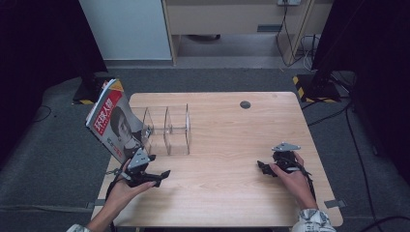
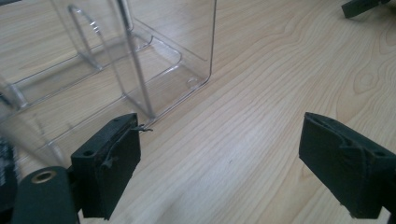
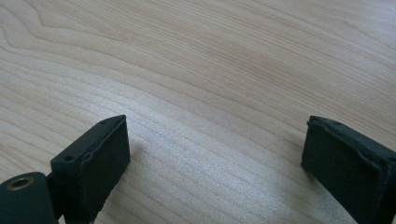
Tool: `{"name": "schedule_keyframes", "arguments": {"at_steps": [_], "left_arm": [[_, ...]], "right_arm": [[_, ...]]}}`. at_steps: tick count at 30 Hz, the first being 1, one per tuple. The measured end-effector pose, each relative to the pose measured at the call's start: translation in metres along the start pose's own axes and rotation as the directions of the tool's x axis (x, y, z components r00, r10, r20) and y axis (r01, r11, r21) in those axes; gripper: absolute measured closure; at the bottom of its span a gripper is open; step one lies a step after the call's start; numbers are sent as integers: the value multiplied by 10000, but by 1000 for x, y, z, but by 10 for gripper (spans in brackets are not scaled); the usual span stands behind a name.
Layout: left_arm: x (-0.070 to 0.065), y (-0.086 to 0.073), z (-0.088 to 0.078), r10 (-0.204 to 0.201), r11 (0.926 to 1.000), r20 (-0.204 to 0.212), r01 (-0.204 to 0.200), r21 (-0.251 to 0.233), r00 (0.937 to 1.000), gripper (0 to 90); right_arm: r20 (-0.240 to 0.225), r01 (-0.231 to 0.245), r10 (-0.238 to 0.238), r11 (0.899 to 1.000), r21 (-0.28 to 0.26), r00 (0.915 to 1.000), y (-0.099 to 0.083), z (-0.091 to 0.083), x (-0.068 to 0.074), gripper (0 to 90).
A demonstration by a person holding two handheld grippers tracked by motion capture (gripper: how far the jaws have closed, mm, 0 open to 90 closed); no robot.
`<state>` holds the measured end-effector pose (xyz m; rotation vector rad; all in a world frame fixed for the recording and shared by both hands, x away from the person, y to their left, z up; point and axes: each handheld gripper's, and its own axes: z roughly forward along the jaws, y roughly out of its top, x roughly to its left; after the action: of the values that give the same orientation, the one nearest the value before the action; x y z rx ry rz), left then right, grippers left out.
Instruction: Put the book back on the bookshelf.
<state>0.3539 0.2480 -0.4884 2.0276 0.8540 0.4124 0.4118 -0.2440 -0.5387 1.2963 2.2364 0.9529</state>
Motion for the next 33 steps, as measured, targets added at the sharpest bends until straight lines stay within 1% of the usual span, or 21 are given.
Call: {"name": "schedule_keyframes", "arguments": {"at_steps": [6, 9, 12, 16, 19, 22, 27, 29, 32, 33], "left_arm": [[-12, 13, 25, 176, 9998, 294, -178, 78, 9994, 114], [-16, 17, 33, 261, 9995, 408, -268, 163, 9988, 108], [-19, 19, 42, 265, 9994, 507, -276, 206, 9984, 105], [-21, 20, 51, 167, 9994, 575, -184, 287, 9982, 101], [-25, 22, 57, 196, 9992, 625, -218, 343, 9979, 101], [-30, 25, 64, 428, 9977, 696, -463, 502, 9967, 99], [-38, 28, 76, 503, 9964, 813, -556, 645, 9954, 99], [-43, 30, 81, 576, 9953, 904, -643, 724, 9942, 99], [-52, 33, 90, 867, 9920, 1074, -958, 820, 9904, 98], [-55, 34, 93, 909, 9913, 1104, -1005, 852, 9897, 97]], "right_arm": [[1, -1, 1, 10000, 3, 10000, 0, 0, 0, 80], [2, 2, -2, 10000, 3, 10000, 0, 0, 0, 80], [0, -14, 14, 10000, 6, 10000, 0, 0, 0, 80], [8, -8, 8, 10000, 5, 10000, 0, 0, 0, 80], [6, -10, 10, 10000, 6, 10000, 0, 0, 0, 80], [3, 3, -3, 10000, 8, 10000, 0, 0, 0, 80], [11, -6, 6, 10000, 6, 10000, 0, 0, 0, 80], [-5, -7, 7, 10000, 13, 10000, 0, 0, 0, 80], [12, -6, 6, 10000, 6, 10000, 0, 0, 0, 80], [5, -9, 9, 10000, 10, 10000, 0, 0, 0, 80]]}}
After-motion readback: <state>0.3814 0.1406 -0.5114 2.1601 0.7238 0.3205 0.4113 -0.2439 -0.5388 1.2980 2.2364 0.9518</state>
